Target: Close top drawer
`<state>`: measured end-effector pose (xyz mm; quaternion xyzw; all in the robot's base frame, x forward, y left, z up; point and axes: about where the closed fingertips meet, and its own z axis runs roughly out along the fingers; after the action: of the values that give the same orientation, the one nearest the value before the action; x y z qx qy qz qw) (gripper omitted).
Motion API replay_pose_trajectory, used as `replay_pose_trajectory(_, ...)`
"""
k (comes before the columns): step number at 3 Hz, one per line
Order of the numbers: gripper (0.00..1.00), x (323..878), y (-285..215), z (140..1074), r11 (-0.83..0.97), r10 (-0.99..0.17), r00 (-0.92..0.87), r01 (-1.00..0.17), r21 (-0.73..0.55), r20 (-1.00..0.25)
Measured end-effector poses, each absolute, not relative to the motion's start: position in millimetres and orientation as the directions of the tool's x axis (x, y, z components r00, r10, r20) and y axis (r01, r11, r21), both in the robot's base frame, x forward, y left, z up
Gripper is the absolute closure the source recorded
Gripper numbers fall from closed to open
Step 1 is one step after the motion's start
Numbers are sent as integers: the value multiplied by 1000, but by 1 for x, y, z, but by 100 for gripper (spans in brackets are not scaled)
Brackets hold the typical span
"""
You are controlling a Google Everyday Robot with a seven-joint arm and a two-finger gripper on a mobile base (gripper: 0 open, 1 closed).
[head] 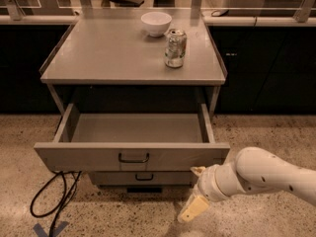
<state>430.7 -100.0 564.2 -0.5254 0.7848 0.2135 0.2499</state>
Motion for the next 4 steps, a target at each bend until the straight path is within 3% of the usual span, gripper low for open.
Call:
replay_pose_trajectory(2, 0, 478, -89, 578, 364, -738, -289, -931, 1, -610)
replay_pose_trajectory(4, 0, 492, -93, 574, 344, -722, -273, -939, 12, -635)
